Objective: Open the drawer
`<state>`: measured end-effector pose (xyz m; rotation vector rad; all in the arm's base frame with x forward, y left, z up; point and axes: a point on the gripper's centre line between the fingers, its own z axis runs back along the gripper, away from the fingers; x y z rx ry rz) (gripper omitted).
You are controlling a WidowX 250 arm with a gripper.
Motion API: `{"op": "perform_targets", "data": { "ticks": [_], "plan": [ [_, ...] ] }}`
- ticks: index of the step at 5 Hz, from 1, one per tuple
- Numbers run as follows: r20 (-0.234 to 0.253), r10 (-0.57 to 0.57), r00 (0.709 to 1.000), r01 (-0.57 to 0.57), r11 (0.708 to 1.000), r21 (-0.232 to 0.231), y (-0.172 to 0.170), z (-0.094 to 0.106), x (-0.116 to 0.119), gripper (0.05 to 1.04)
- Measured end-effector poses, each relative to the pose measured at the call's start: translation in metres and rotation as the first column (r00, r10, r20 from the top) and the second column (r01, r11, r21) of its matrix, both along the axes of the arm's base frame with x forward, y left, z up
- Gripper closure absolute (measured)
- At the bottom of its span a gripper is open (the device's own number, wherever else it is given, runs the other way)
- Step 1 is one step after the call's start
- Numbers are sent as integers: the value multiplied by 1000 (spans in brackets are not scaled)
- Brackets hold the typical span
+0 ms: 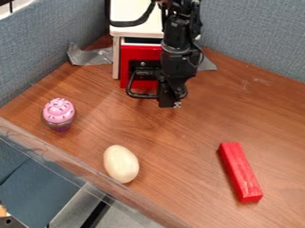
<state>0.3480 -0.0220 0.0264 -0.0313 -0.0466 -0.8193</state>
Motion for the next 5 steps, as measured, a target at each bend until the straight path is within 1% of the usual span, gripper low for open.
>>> {"op": "perform_targets", "data": {
  "ticks": [1,2,3,5],
  "plan": [
    [2,-26,1000,26,999,-22,-11,4,-6,923],
    [2,-45,999,45,999,-31,-17,7,-10,930],
    [20,-47,999,48,997,-58,-21,18,-15,932],
    [18,-64,998,66,996,-65,-24,20,-21,932]
  ]
}}
